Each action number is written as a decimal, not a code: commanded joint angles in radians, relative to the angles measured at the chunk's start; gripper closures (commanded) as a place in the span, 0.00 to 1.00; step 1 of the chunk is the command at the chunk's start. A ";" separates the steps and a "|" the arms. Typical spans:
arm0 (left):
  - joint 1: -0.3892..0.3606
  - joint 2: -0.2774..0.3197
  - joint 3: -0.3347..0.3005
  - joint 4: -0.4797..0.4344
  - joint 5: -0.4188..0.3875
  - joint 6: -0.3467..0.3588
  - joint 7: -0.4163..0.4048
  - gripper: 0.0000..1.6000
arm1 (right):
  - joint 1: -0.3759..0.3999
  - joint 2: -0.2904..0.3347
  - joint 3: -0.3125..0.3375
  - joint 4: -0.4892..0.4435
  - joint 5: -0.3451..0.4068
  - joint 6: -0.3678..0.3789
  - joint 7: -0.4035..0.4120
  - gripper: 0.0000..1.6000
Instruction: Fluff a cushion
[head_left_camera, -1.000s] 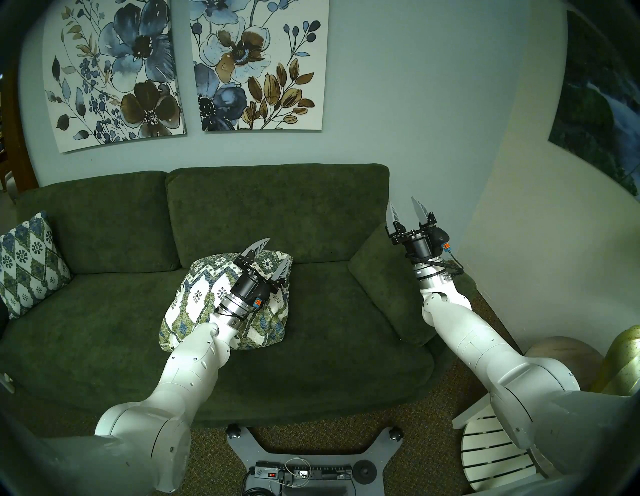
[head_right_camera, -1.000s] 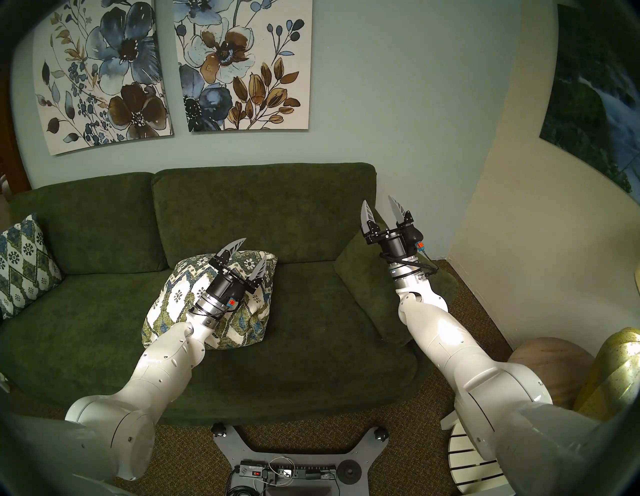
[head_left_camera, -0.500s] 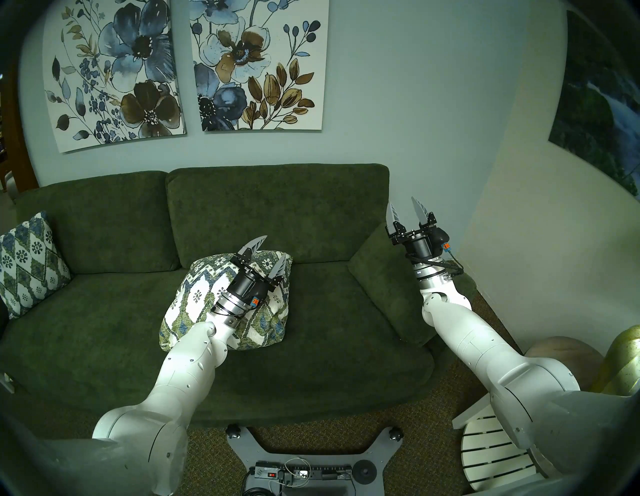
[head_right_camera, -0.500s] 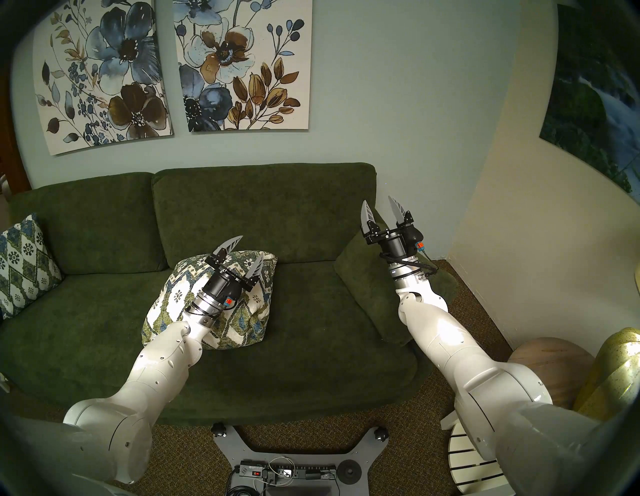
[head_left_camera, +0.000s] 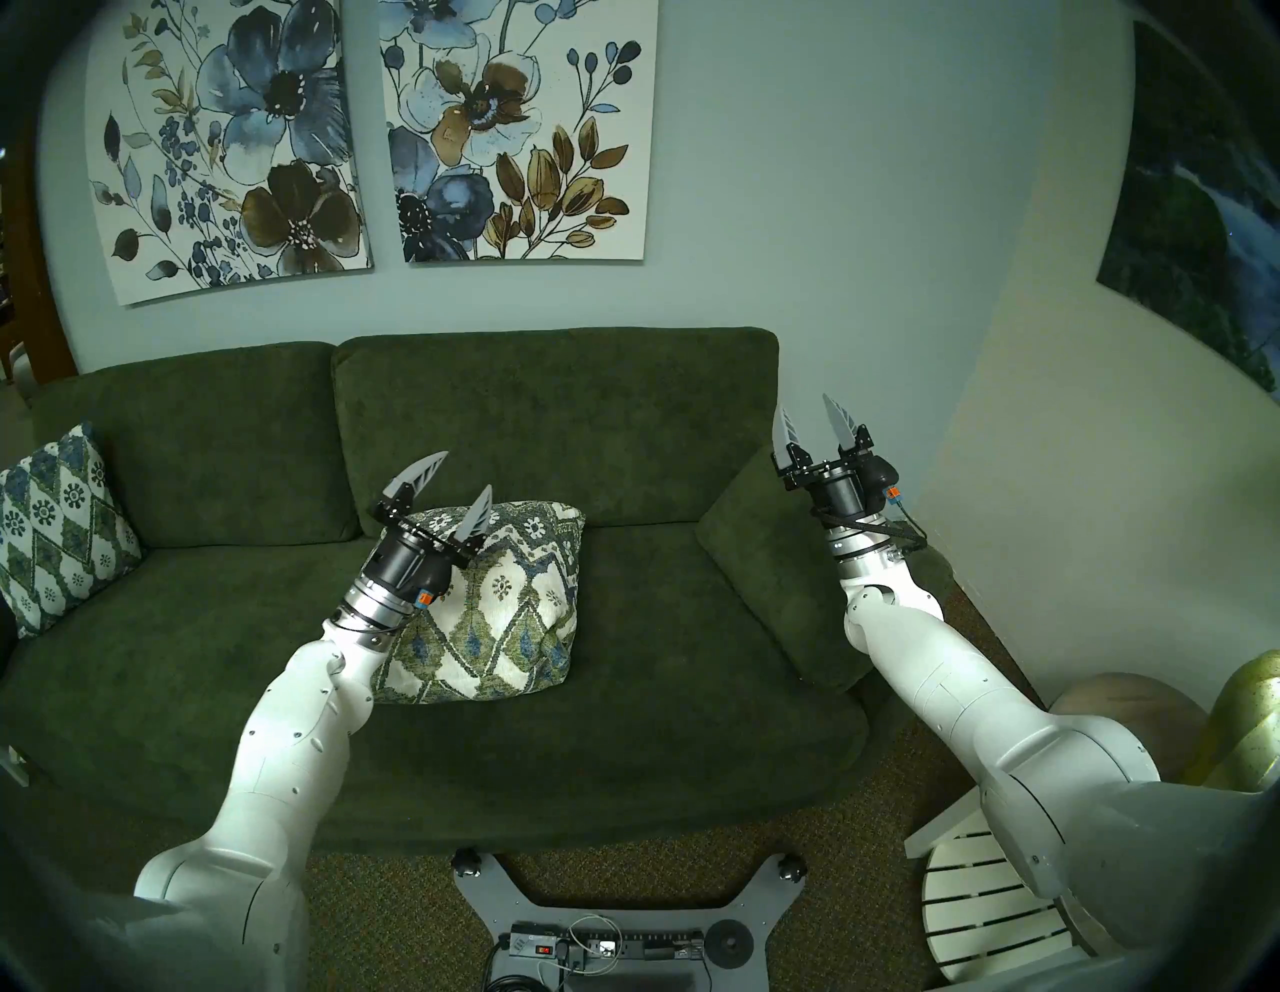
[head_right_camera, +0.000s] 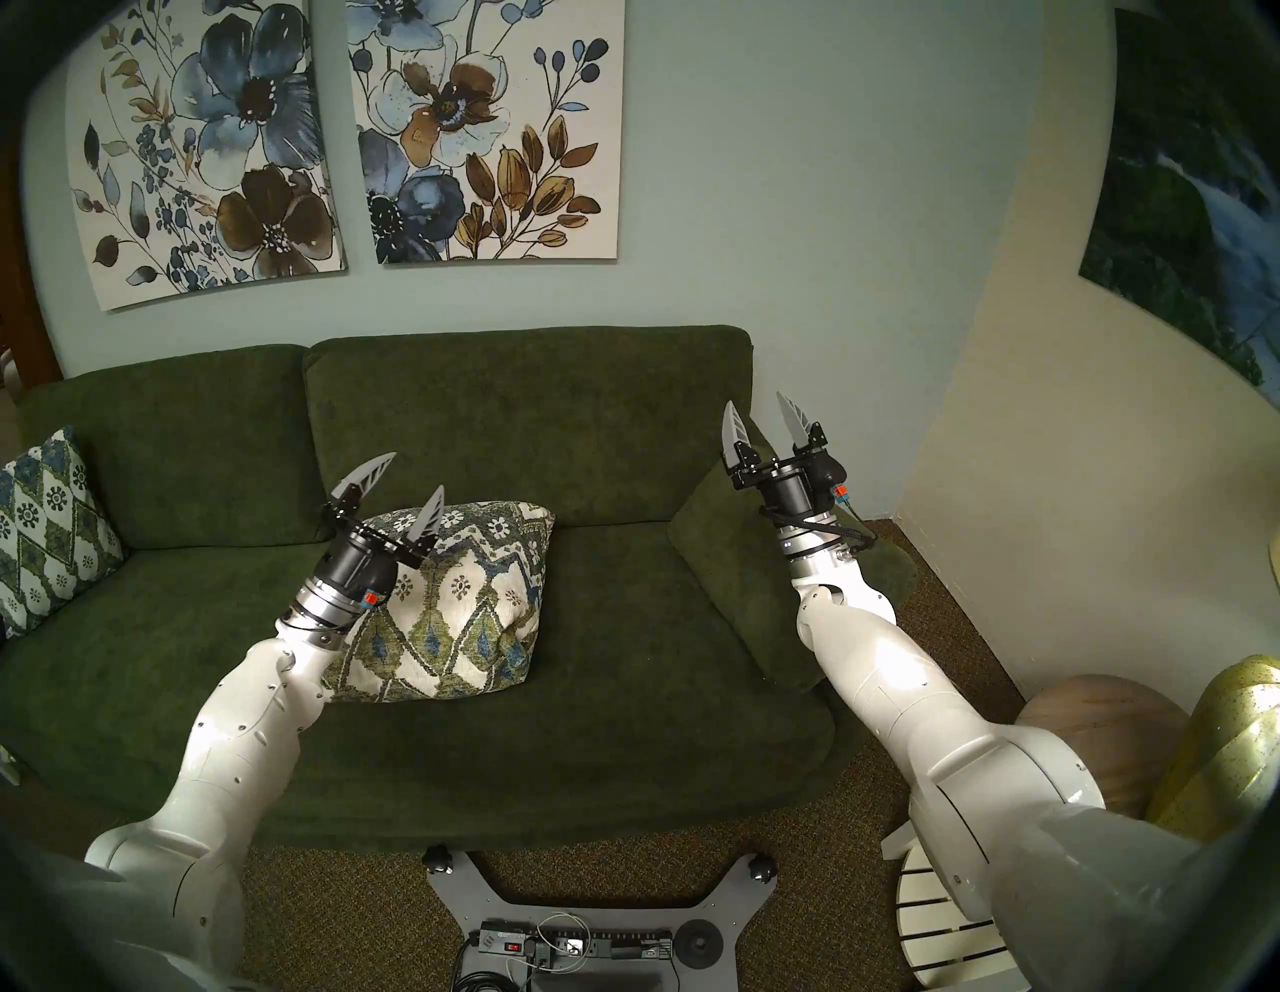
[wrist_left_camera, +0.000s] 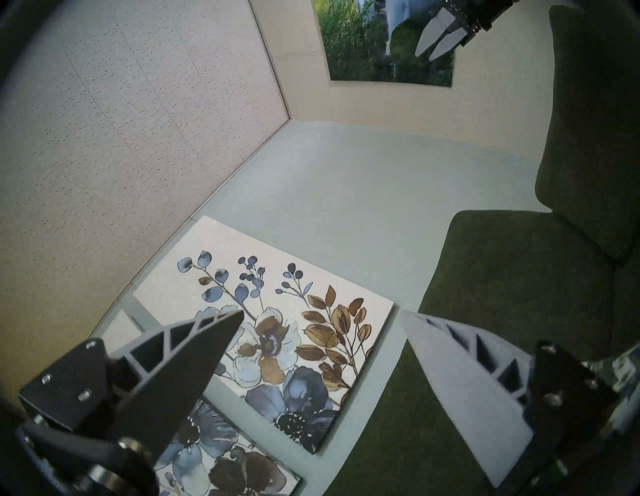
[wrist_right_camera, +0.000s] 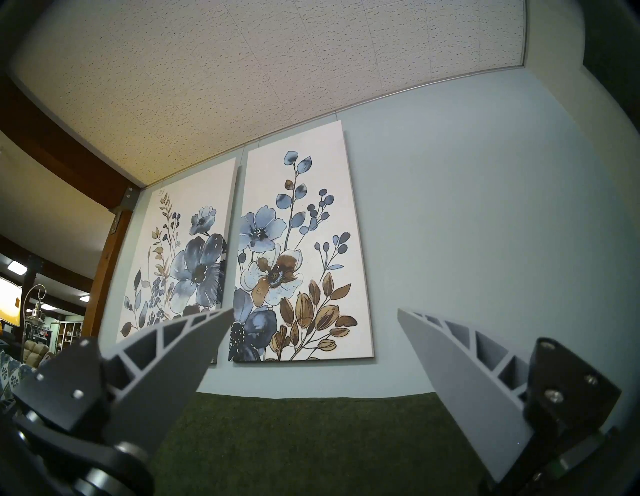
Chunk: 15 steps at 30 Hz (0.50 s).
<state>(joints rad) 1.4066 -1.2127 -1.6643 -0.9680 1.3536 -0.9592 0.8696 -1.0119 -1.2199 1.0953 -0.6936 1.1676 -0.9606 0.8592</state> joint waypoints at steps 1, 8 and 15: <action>0.113 0.022 -0.045 0.010 -0.072 -0.001 0.049 0.00 | 0.008 -0.002 0.001 -0.005 0.000 0.001 0.001 0.00; 0.201 0.006 -0.061 0.096 -0.127 -0.001 0.029 0.00 | 0.008 -0.002 0.001 -0.004 0.000 0.001 0.001 0.00; 0.270 -0.010 -0.069 0.207 -0.166 -0.001 0.021 0.00 | 0.008 -0.002 0.001 -0.003 0.000 0.001 0.001 0.00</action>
<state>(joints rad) 1.6027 -1.2086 -1.7221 -0.8267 1.2317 -0.9607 0.8619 -1.0121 -1.2199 1.0953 -0.6907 1.1676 -0.9606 0.8592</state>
